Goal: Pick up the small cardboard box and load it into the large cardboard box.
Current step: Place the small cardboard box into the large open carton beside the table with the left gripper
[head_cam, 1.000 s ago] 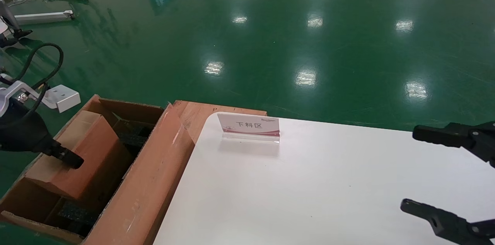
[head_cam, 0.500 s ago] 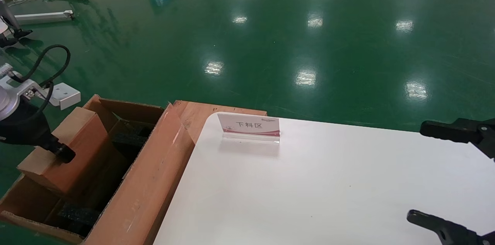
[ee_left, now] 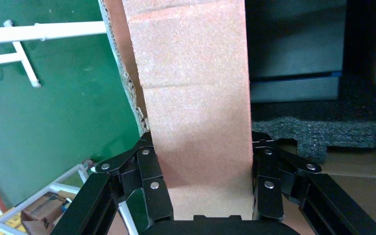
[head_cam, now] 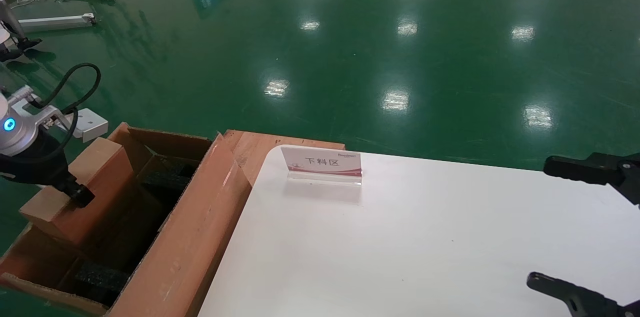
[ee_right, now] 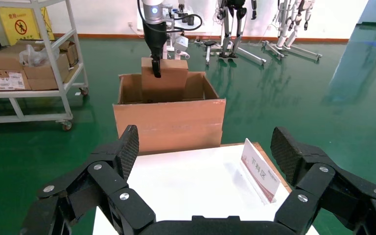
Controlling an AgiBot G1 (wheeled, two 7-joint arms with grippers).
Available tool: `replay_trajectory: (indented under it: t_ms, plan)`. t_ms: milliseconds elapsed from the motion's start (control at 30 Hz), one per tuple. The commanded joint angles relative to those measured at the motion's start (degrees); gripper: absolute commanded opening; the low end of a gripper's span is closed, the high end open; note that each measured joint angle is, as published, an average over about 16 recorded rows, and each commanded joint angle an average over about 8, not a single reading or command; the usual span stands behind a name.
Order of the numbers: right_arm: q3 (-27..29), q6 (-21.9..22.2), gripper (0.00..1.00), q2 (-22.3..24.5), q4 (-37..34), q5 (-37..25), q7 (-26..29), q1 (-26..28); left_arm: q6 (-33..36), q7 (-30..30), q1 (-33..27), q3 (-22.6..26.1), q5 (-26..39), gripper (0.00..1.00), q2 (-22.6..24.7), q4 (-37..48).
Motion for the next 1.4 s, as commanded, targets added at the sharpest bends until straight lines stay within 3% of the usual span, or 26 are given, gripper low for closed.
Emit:
replay_trajectory:
  t_ms: [33,1200,1233,1400]
  plan:
    - [0.0,0.0,1.00,0.0,0.0,0.0,0.0,0.0,-0.4,0.1,0.5,0.1,0.1,0.00,0.2,0.4]
    - [-0.1,0.1,1.00,0.0,0.0,0.1,-0.1,0.0,-6.4,7.7,12.6,-0.6,-5.3,0.00,2.6,15.5]
    - [-0.1,0.1,1.00,0.0,0.0,0.1,-0.1,0.0,-6.3,7.9,12.9,-0.6,-5.5,0.05,2.8,16.0]
    - [-0.1,0.1,1.00,0.1,0.0,0.1,-0.1,0.0,-5.8,8.8,14.2,-0.7,-6.4,0.68,3.4,18.2]
